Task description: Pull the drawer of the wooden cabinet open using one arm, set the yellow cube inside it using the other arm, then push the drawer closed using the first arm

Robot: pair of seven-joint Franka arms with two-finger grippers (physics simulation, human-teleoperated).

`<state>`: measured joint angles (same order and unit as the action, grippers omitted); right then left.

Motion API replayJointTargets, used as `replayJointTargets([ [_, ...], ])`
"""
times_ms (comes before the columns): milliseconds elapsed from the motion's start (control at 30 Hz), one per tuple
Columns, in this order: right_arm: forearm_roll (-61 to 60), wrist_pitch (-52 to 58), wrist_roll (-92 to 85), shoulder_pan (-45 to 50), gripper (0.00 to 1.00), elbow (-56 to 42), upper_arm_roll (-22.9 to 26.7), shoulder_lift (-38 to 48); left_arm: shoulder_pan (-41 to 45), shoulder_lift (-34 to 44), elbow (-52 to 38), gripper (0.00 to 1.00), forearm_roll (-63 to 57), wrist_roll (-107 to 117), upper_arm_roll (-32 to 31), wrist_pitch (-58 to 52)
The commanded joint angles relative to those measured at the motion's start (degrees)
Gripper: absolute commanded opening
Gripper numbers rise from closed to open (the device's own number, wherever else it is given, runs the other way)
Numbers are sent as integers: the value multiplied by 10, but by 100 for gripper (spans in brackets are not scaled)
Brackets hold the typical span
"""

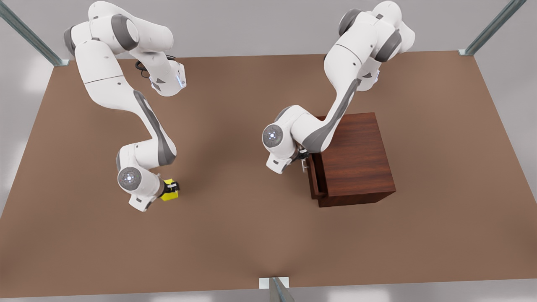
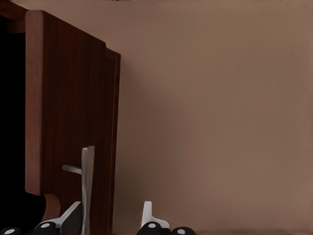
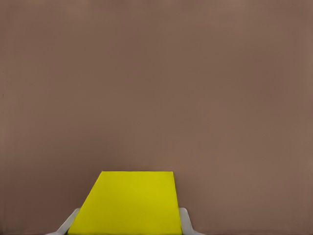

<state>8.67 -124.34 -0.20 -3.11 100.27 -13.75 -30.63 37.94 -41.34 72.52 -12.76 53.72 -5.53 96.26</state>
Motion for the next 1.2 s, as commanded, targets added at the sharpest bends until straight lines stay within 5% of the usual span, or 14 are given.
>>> replayJointTargets([
  [0,1,3,2,0,70,-6,-2,17,4,-4,-4,66,1,16,0,15],
  [267,0,51,13,6,71,-98,-26,31,28,-16,-61,68,4,49,-23,-6],
  [300,0,57,35,6,71,-106,-39,30,28,-12,-122,91,24,48,-31,-96],
  [333,0,60,48,6,71,-107,-50,31,22,11,-168,99,52,47,-35,-163],
  [533,5,148,225,54,71,-184,-108,29,-158,69,-173,100,136,-166,-36,-202],
  [633,6,184,298,112,71,-239,-107,8,-232,72,-173,99,137,-29,-34,-197],
  [667,6,185,313,132,71,-260,-107,0,-248,72,-172,97,153,24,-32,-194],
  [733,6,206,382,182,71,-318,-98,-27,-277,72,-172,41,218,185,-30,-160],
  [767,13,209,409,204,71,-343,-96,-43,-277,72,-172,22,218,239,-28,-151],
  [900,15,199,505,335,71,-452,-28,-105,-277,72,-171,21,218,392,-30,-147],
  [1167,14,87,609,414,71,-491,-26,-167,-274,72,-171,21,218,460,-32,-130],
])
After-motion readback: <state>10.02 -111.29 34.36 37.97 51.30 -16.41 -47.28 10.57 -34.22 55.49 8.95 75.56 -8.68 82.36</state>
